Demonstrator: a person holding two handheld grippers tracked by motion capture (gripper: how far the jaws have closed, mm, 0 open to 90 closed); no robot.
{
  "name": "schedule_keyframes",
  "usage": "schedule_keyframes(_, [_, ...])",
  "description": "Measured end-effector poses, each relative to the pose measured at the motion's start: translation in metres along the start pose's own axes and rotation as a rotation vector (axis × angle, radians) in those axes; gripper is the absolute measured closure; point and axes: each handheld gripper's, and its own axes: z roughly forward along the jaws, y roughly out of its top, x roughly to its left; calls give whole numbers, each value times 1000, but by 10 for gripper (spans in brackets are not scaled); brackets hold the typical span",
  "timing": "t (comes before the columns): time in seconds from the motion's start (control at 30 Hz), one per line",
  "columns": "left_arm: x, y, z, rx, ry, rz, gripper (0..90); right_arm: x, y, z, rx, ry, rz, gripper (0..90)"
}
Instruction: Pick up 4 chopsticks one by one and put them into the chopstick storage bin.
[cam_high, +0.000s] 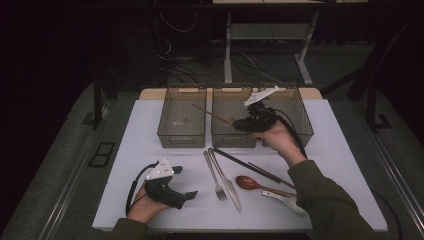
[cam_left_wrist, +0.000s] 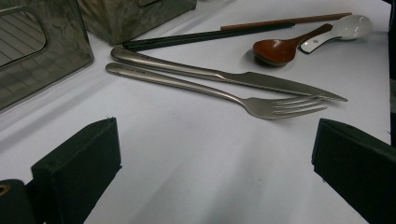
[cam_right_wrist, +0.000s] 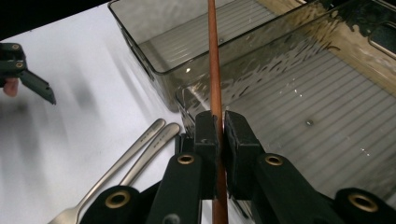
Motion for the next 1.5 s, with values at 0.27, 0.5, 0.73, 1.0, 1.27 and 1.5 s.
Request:
schedule_keyframes(0.27, [-1, 0, 1, -6, -7, 1, 1, 6, 17, 29, 20, 2, 13, 841])
schedule_keyframes(0.5, [-2, 1, 1, -8, -14, 7, 1, 7, 33, 53, 53, -13, 31, 841])
schedule_keyframes(0.73, [-2, 1, 1, -11, -20, 5, 1, 4, 48, 69, 62, -36, 54, 841])
schedule_keyframes(1.0, [-2, 1, 2, -10, -23, 5, 1, 0, 64, 88, 76, -63, 76, 841])
schedule_keyframes(1.27, [-3, 1, 3, -6, -33, 7, 2, 2, 84, 106, 93, -84, 84, 840])
schedule_keyframes(1.5, [-3, 2, 3, -7, -42, 11, 2, 4, 91, 121, 122, -108, 94, 840])
